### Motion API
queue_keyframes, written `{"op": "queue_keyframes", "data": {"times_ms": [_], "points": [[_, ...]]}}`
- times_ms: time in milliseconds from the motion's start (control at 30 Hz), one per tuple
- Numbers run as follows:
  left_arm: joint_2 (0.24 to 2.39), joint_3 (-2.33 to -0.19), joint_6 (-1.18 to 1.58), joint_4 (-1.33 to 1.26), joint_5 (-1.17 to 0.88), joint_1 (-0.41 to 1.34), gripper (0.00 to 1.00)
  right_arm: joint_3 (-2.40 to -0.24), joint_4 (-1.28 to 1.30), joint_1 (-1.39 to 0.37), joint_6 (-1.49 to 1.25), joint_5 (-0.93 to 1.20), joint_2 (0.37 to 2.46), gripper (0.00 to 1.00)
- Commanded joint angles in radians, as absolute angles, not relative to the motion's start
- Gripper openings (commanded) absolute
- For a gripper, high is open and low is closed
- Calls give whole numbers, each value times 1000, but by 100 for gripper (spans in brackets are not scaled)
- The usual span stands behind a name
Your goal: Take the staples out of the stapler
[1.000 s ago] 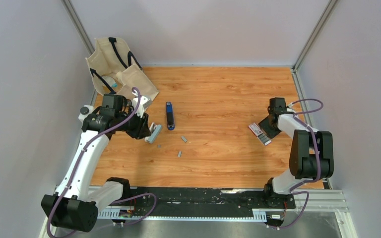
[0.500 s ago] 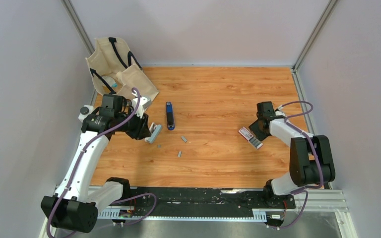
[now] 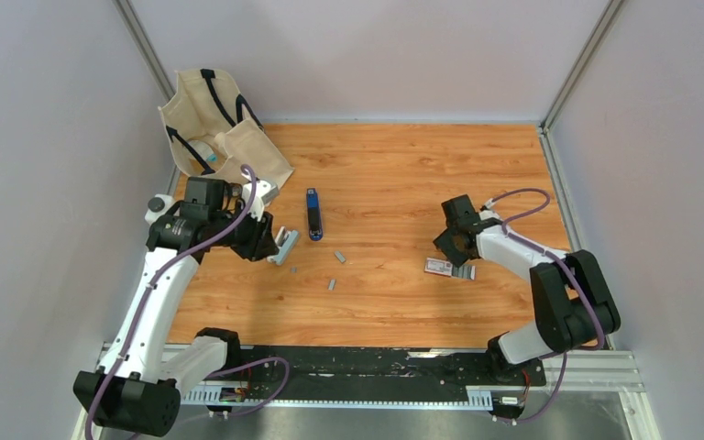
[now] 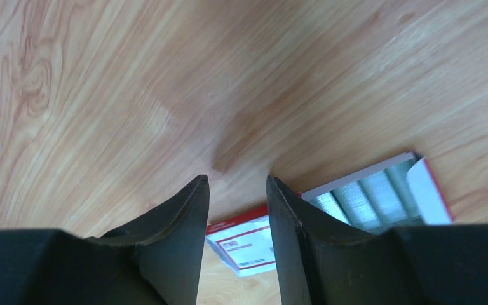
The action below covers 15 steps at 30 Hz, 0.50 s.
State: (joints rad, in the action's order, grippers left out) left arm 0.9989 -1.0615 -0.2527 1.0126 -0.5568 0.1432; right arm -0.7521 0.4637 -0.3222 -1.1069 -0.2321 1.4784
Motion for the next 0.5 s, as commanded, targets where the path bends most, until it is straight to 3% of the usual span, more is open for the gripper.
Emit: {"op": "queue_keyframes", "data": {"times_ms": [0, 200, 467], "points": [[976, -1089, -279, 1023, -572, 140, 38, -747, 554, -400, -1189, -235, 1516, 46], [960, -1081, -285, 1029, -555, 140, 38, -860, 635, -396, -1123, -304, 1510, 54], [968, -1085, -276, 1026, -552, 140, 38, -885, 677, -243, -962, -301, 1368, 67]]}}
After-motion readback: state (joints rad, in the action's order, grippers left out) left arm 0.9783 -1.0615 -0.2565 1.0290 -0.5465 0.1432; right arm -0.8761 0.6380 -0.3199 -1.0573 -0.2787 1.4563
